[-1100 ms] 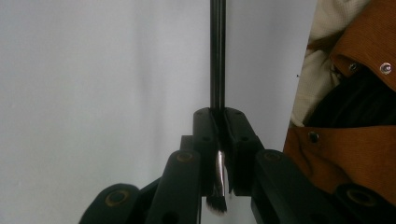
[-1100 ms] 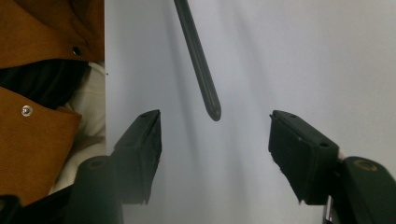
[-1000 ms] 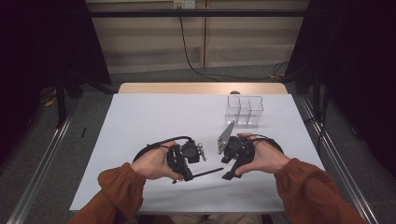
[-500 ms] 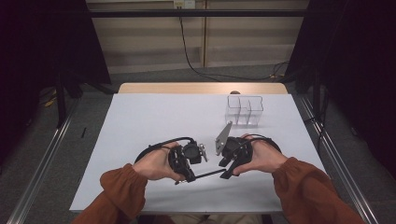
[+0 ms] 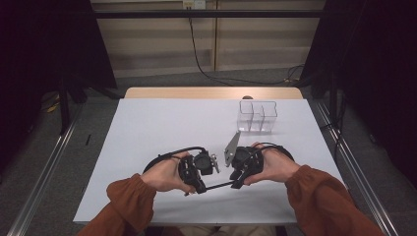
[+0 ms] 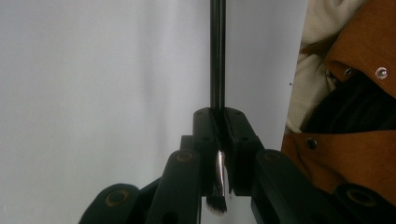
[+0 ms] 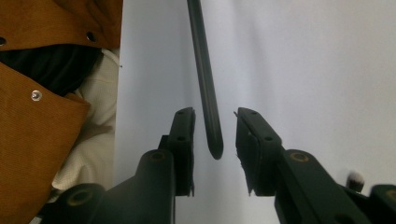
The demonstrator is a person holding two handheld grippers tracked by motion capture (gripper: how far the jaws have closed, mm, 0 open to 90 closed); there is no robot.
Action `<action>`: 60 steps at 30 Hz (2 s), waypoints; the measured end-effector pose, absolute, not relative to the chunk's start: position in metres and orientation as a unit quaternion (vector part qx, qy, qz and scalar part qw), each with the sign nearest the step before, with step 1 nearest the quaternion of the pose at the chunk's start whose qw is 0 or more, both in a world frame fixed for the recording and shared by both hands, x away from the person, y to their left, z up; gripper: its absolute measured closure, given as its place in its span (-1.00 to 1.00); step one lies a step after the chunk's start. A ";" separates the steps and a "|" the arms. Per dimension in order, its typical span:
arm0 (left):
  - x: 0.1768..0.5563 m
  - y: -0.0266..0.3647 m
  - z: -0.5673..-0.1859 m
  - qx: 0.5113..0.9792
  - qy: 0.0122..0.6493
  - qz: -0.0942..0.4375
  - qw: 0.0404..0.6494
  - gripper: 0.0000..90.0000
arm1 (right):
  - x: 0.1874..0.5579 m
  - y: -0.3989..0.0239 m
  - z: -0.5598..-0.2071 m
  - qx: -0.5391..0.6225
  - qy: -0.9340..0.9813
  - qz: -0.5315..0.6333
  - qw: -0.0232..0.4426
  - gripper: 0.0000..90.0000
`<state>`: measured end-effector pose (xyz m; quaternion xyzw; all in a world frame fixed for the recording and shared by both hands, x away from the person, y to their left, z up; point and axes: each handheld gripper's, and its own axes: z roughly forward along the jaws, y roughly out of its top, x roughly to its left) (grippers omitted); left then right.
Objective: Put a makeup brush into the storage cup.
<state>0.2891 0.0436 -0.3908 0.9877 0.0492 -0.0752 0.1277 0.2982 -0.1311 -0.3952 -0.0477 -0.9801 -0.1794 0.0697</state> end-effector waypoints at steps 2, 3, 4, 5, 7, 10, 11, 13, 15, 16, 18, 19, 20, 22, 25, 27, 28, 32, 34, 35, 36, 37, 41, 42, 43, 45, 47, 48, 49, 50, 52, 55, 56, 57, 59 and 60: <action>0.289 0.043 -0.391 0.987 0.050 -0.079 0.128 0.87 | 0.299 -0.130 -0.396 -0.040 -0.980 -0.183 0.068 0.58; 0.289 0.043 -0.391 0.987 0.051 -0.081 0.128 0.87 | 0.299 -0.130 -0.396 -0.036 -0.980 -0.185 0.069 0.60; 0.288 0.043 -0.392 0.988 0.050 -0.073 0.130 0.87 | 0.298 -0.129 -0.397 -0.035 -0.980 -0.184 0.070 0.62; 0.288 0.043 -0.391 0.987 0.050 -0.073 0.131 0.87 | 0.298 -0.128 -0.398 -0.031 -0.980 -0.182 0.070 0.65; 0.290 0.044 -0.390 0.989 0.039 -0.072 0.127 0.87 | 0.297 -0.127 -0.398 -0.028 -0.980 -0.181 0.071 0.73; 0.288 0.045 -0.391 0.987 0.047 -0.072 0.134 0.87 | 0.298 -0.127 -0.399 -0.024 -0.980 -0.182 0.074 0.79; 0.287 0.044 -0.392 0.987 0.047 -0.069 0.137 0.87 | 0.298 -0.127 -0.400 -0.023 -0.980 -0.181 0.075 0.82; 0.287 0.044 -0.392 0.988 0.044 -0.063 0.137 0.87 | 0.298 -0.127 -0.401 -0.020 -0.981 -0.179 0.075 0.83; 0.287 0.044 -0.393 0.987 0.045 -0.068 0.138 0.87 | 0.298 -0.127 -0.401 -0.016 -0.981 -0.182 0.073 0.84; 0.288 0.045 -0.393 0.988 0.037 -0.067 0.137 0.87 | 0.297 -0.127 -0.401 -0.020 -0.981 -0.177 0.075 0.84; 0.288 0.045 -0.393 0.988 0.037 -0.063 0.137 0.86 | 0.297 -0.128 -0.401 -0.019 -0.981 -0.179 0.077 0.85; 0.289 0.046 -0.392 0.987 0.036 -0.067 0.142 0.86 | 0.298 -0.128 -0.402 -0.014 -0.980 -0.184 0.074 0.86; 0.289 0.046 -0.393 0.986 0.038 -0.071 0.145 0.86 | 0.297 -0.128 -0.403 -0.015 -0.980 -0.184 0.077 0.86; 0.289 0.047 -0.393 0.986 0.034 -0.066 0.147 0.85 | 0.298 -0.129 -0.403 -0.012 -0.980 -0.184 0.079 0.86; 0.289 0.048 -0.394 0.985 0.040 -0.068 0.155 0.84 | 0.298 -0.129 -0.403 -0.011 -0.979 -0.186 0.082 0.86; 0.290 0.049 -0.394 0.984 0.043 -0.071 0.160 0.81 | 0.298 -0.130 -0.403 -0.014 -0.979 -0.186 0.085 0.87; 0.291 0.050 -0.393 0.983 0.042 -0.075 0.162 0.78 | 0.298 -0.130 -0.403 -0.015 -0.979 -0.186 0.085 0.87; 0.290 0.052 -0.394 0.980 0.041 -0.074 0.178 0.65 | 0.299 -0.132 -0.403 -0.016 -0.978 -0.191 0.086 0.87; 0.290 0.053 -0.395 0.979 0.048 -0.071 0.187 0.57 | 0.299 -0.132 -0.403 -0.020 -0.978 -0.190 0.087 0.87; 0.290 0.053 -0.395 0.979 0.048 -0.071 0.187 0.50 | 0.299 -0.132 -0.403 -0.020 -0.978 -0.190 0.087 0.87; 0.291 0.055 -0.396 0.977 0.053 -0.072 0.195 0.44 | 0.300 -0.133 -0.402 -0.022 -0.977 -0.192 0.087 0.87; 0.291 0.055 -0.396 0.977 0.053 -0.072 0.195 0.42 | 0.300 -0.133 -0.402 -0.023 -0.977 -0.192 0.086 0.87; 0.289 0.058 -0.395 0.971 0.041 -0.058 0.227 0.19 | 0.299 -0.135 -0.400 -0.027 -0.977 -0.195 0.085 0.87; 0.289 0.058 -0.395 0.970 0.043 -0.056 0.233 0.16 | 0.300 -0.136 -0.400 -0.027 -0.976 -0.197 0.084 0.87; 0.290 0.059 -0.395 0.968 0.048 -0.053 0.238 0.11 | 0.299 -0.137 -0.400 -0.029 -0.976 -0.200 0.085 0.87; 0.289 0.059 -0.395 0.966 0.059 -0.051 0.248 0.00 | 0.299 -0.138 -0.399 -0.029 -0.975 -0.204 0.084 0.87; 0.290 0.060 -0.395 0.965 0.059 -0.047 0.250 -0.11 | 0.299 -0.139 -0.399 -0.027 -0.974 -0.208 0.083 0.87; 0.290 0.061 -0.395 0.965 0.061 -0.042 0.252 -0.16 | 0.299 -0.139 -0.399 -0.029 -0.974 -0.208 0.083 0.87; 0.291 0.061 -0.395 0.965 0.064 -0.043 0.252 -0.25 | 0.299 -0.140 -0.399 -0.030 -0.974 -0.210 0.084 0.87; 0.291 0.061 -0.396 0.964 0.068 -0.040 0.252 -0.32 | 0.299 -0.140 -0.399 -0.033 -0.974 -0.210 0.085 0.87; 0.292 0.063 -0.397 0.963 0.074 -0.037 0.257 -0.40 | 0.299 -0.141 -0.399 -0.033 -0.973 -0.212 0.083 0.87; 0.293 0.065 -0.398 0.961 0.084 -0.030 0.262 -0.62 | 0.299 -0.143 -0.399 -0.033 -0.972 -0.215 0.084 0.87; 0.294 0.066 -0.398 0.959 0.088 -0.028 0.267 -0.63 | 0.299 -0.143 -0.399 -0.033 -0.972 -0.215 0.082 0.87; 0.293 0.066 -0.398 0.958 0.092 -0.025 0.271 -0.65 | 0.299 -0.144 -0.398 -0.034 -0.972 -0.217 0.083 0.87; 0.289 0.067 -0.398 0.953 0.102 -0.012 0.284 -0.74 | 0.299 -0.145 -0.398 -0.037 -0.972 -0.220 0.080 0.87; 0.288 0.068 -0.398 0.952 0.103 -0.011 0.289 -0.76 | 0.298 -0.146 -0.398 -0.038 -0.971 -0.220 0.080 0.87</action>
